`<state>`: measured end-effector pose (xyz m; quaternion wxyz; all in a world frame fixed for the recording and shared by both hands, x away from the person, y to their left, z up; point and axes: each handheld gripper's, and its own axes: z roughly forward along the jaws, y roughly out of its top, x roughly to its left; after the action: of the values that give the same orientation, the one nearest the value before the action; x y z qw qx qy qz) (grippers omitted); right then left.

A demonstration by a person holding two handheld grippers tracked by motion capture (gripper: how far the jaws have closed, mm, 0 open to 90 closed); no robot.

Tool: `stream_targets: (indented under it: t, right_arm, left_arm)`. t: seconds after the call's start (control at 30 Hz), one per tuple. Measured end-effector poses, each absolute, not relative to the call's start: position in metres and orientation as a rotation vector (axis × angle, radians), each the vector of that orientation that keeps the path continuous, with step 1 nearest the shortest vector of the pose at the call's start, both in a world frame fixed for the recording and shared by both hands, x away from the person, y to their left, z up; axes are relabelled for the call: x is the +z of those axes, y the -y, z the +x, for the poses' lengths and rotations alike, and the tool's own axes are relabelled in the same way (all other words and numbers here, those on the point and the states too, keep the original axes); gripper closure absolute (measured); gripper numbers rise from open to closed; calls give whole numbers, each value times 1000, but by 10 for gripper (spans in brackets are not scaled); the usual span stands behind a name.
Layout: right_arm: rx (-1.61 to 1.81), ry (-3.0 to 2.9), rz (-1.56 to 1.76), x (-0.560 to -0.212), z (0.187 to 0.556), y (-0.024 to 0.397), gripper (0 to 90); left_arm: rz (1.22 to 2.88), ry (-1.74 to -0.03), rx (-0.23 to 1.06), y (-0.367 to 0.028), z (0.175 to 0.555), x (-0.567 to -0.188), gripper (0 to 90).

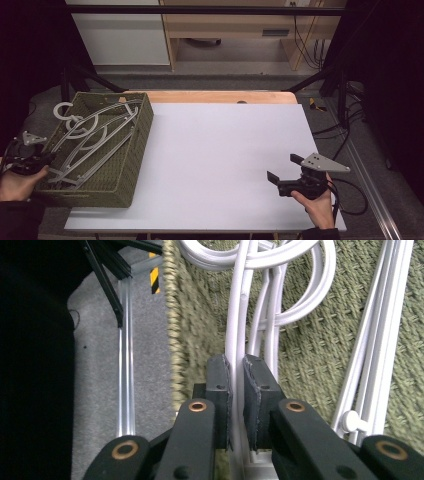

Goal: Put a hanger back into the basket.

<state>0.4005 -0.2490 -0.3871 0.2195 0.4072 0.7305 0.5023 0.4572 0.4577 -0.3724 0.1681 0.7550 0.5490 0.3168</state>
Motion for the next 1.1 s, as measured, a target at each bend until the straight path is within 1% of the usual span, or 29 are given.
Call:
stream_targets:
  t: [0.07,0.13,0.33,0.4,0.43,0.47,0.63,0.73,0.9,1.1]
  right_arm:
    - [1389,-2025,1121,-387,401,249,2]
    - [1384,-2024,1120,-387,401,249,2]
    - [1389,-2025,1121,-387,400,248,2]
    - [1391,-2018,1126,-387,401,249,2]
    - [1392,-2020,1128,-387,400,249,2]
    - [1391,-2020,1127,-387,400,249,2]
    - [1387,-2025,1119,-387,401,249,2]
    - [1391,-2019,1126,-387,400,249,2]
    - [1393,-2018,1126,-387,400,249,2]
    - [1396,-2014,1125,-386,400,250,2]
  left_arm:
    - [2159,-1564,897,-455,458,-373,827]
    - [2163,-1560,839,-453,458,-373,824]
    - [2211,-1592,787,-452,462,-376,811]
    - [2246,-1582,755,-452,463,-376,798]
    - [2233,-1570,721,-451,463,-376,797]
    - [2233,-1554,716,-450,462,-376,790]
    - [2158,-1502,752,-444,454,-364,717]
    - [2078,-1429,761,-436,445,-354,647]
    - [1919,-1284,737,-413,430,-344,538]
    - [1804,-1111,662,-380,418,-339,424]
